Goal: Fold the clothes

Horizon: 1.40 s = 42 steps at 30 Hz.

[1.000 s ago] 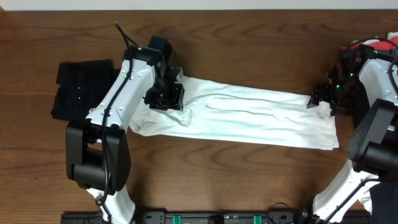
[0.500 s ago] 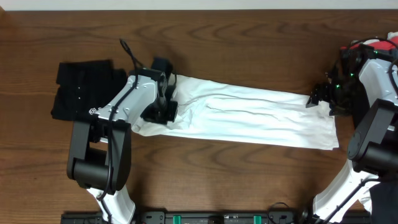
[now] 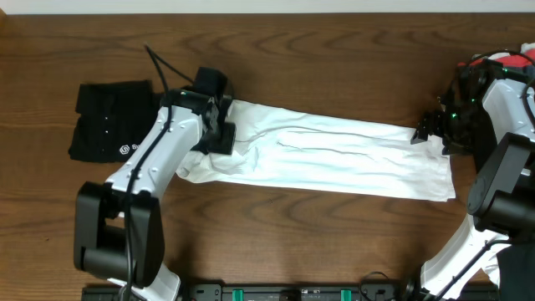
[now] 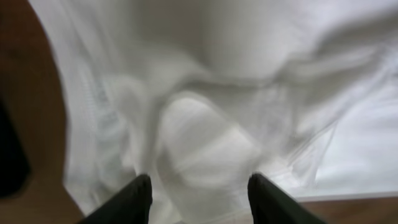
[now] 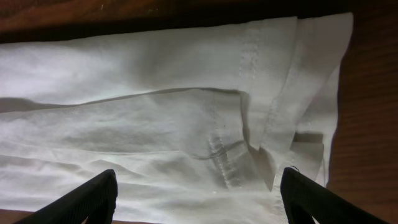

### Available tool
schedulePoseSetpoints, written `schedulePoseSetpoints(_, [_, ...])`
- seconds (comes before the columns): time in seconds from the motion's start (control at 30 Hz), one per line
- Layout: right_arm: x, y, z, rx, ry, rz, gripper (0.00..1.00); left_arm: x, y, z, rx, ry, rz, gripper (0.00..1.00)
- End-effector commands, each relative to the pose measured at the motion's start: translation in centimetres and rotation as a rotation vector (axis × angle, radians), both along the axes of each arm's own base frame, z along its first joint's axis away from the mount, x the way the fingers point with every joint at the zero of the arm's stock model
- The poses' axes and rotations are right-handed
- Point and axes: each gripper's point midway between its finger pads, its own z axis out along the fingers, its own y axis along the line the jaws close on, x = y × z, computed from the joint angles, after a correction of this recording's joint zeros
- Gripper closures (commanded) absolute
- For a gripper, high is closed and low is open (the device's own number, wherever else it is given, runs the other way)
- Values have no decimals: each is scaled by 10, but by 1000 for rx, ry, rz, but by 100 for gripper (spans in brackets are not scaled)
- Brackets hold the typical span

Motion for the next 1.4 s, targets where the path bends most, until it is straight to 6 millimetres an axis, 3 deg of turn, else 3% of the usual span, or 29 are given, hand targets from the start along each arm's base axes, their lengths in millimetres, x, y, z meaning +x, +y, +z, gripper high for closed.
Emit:
schedulePoseSetpoints(0.0, [0, 0, -1, 8, 2, -13, 18, 17, 4, -1, 33, -62, -9, 51])
schedulePoseSetpoints(0.07, [-1, 1, 0, 9, 5, -13, 18, 25, 1, -9, 29, -75, -9, 57])
schedulePoseSetpoints(0.27, [-3, 1, 0, 11, 11, -13, 18, 28, 1, -44, 48, -19, -33, 56])
schedulePoseSetpoints(0.47, [-3, 1, 0, 11, 11, -13, 18, 34, -1, -55, 59, -26, -87, 52])
schedulePoseSetpoints(0.57, [-4, 2, 0, 12, 16, -13, 18, 29, -2, -56, 49, -4, -90, 72])
schedulePoseSetpoints(0.67, [-4, 2, 0, 13, 18, -13, 18, 10, -7, -59, 14, 77, -101, 89])
schedulePoseSetpoints(0.73, [-4, 2, 0, 13, 18, -13, 18, -7, -9, -60, -9, 149, -101, 94])
schedulePoseSetpoints(0.87, [-3, 1, 0, 12, 14, -13, 18, -39, -10, -56, -35, 281, -74, 94])
schedulePoseSetpoints(0.97, [-3, 1, 0, 11, 14, -13, 18, -44, -8, -41, -33, 288, -65, 94])
schedulePoseSetpoints(1.1, [-4, 1, 0, 12, 15, -13, 18, -26, -13, -7, -65, 151, -62, 91])
schedulePoseSetpoints(1.2, [-3, 1, 0, 11, 13, -13, 18, -5, -18, 7, -92, 36, -69, 73])
schedulePoseSetpoints(1.37, [-3, 1, 0, 11, 12, -13, 18, 27, -28, 1, -118, -85, -84, 66])
